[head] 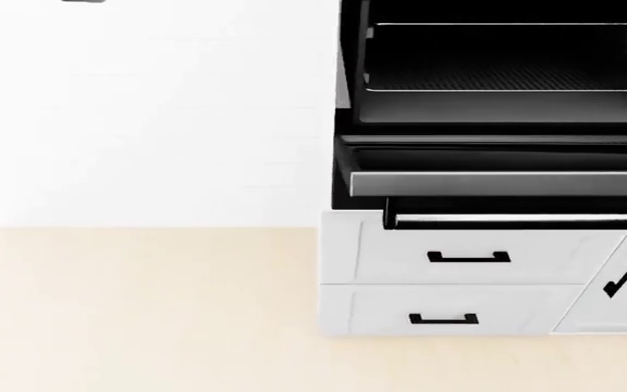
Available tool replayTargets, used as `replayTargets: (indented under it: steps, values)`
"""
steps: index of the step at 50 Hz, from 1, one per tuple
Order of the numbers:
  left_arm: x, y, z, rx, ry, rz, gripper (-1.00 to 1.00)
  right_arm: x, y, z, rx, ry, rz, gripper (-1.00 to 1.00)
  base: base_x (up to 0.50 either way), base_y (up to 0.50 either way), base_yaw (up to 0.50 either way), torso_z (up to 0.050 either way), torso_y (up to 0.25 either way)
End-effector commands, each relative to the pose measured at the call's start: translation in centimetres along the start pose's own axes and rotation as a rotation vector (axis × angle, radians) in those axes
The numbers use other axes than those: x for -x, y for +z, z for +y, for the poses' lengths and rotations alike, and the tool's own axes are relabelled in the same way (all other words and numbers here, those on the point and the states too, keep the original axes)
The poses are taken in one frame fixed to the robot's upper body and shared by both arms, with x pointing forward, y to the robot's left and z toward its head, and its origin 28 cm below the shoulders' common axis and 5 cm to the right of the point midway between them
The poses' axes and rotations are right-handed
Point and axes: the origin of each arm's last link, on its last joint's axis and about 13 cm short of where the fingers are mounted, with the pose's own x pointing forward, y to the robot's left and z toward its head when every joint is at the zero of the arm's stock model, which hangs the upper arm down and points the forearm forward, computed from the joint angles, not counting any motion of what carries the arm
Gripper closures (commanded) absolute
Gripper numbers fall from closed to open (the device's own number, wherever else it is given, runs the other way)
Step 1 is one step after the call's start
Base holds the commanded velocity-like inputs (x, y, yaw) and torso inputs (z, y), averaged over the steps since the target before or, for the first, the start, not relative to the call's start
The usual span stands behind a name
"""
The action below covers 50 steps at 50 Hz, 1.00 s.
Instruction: Fully slide the bottom oven rack out.
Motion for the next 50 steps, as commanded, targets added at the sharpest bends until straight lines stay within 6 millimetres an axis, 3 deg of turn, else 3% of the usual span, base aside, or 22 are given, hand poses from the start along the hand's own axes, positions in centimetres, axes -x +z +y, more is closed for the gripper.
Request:
replayTargets:
  steps: [1, 50]
  values:
    - [-0.5, -0.4, -0.7, 0.027, -0.037, 0.035, -1.0, -0.1, -1.0, 0.3, 0.011, 0.016, 0.037, -1.0, 0.0, -0.5, 0.0, 0.0, 0.0]
    - [-1.0, 0.4, -1.9, 0.021, -0.086, 0.088, -1.0, -0.5, -1.5, 1.1, 0.009, 0.087, 0.13, -1.0, 0.02, -0.5, 0.0, 0.0, 0.0]
